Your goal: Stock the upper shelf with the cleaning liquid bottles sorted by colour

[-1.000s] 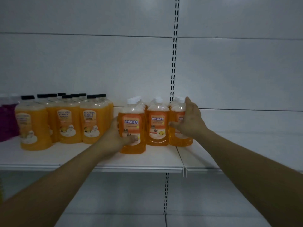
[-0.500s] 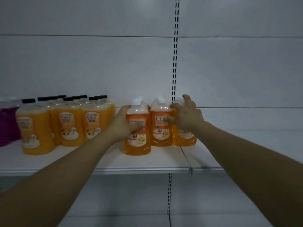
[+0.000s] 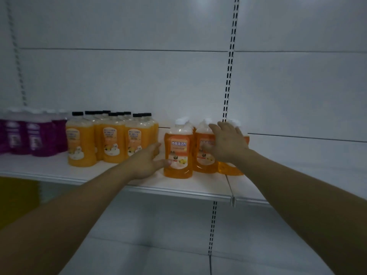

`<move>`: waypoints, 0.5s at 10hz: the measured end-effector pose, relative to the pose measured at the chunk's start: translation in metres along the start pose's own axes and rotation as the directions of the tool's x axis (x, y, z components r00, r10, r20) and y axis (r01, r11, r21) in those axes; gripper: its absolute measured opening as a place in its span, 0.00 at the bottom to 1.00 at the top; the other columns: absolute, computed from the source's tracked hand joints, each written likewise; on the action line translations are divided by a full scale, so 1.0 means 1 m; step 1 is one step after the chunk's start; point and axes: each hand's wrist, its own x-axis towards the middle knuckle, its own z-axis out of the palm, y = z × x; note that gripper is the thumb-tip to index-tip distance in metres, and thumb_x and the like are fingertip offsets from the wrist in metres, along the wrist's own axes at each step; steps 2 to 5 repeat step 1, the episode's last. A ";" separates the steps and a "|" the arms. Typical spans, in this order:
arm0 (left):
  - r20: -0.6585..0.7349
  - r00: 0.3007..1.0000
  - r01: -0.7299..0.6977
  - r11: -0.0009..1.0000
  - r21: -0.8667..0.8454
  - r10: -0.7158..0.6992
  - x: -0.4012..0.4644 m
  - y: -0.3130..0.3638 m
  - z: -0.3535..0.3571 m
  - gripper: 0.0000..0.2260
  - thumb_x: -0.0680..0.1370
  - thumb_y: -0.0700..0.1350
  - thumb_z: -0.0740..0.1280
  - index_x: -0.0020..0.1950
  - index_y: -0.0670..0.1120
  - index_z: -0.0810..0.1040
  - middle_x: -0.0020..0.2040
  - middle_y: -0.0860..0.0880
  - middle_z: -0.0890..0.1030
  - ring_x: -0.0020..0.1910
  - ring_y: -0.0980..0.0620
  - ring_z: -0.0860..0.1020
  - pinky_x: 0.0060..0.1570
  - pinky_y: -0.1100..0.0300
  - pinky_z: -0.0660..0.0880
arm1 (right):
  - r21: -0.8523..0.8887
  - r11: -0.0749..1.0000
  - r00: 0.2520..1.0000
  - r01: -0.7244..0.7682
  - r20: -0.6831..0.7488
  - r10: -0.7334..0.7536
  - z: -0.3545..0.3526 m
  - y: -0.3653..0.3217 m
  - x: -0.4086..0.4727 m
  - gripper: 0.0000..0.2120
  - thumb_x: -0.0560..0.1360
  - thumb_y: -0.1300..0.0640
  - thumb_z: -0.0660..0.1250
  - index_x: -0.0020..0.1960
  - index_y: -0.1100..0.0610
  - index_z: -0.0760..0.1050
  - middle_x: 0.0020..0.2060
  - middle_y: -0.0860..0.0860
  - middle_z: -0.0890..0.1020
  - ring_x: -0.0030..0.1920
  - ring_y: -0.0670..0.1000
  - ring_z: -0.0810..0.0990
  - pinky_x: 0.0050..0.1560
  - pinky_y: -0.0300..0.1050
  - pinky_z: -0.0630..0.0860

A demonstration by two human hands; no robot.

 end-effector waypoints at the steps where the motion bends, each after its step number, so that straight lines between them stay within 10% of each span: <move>1: -0.003 0.999 0.046 0.983 0.175 -0.046 -0.018 -0.014 0.000 0.32 0.75 0.63 0.61 0.76 0.51 0.59 0.75 0.50 0.62 0.72 0.48 0.63 0.67 0.53 0.63 | 0.090 0.996 1.000 0.011 0.012 -0.012 -0.005 -0.012 -0.013 0.36 0.75 0.34 0.59 0.76 0.51 0.57 0.74 0.54 0.65 0.72 0.57 0.63 0.71 0.59 0.63; 5: -0.003 0.999 0.046 0.983 0.175 -0.046 -0.018 -0.014 0.000 0.32 0.75 0.63 0.61 0.76 0.51 0.59 0.75 0.50 0.62 0.72 0.48 0.63 0.67 0.53 0.63 | 0.090 0.996 1.000 0.011 0.012 -0.012 -0.005 -0.012 -0.013 0.36 0.75 0.34 0.59 0.76 0.51 0.57 0.74 0.54 0.65 0.72 0.57 0.63 0.71 0.59 0.63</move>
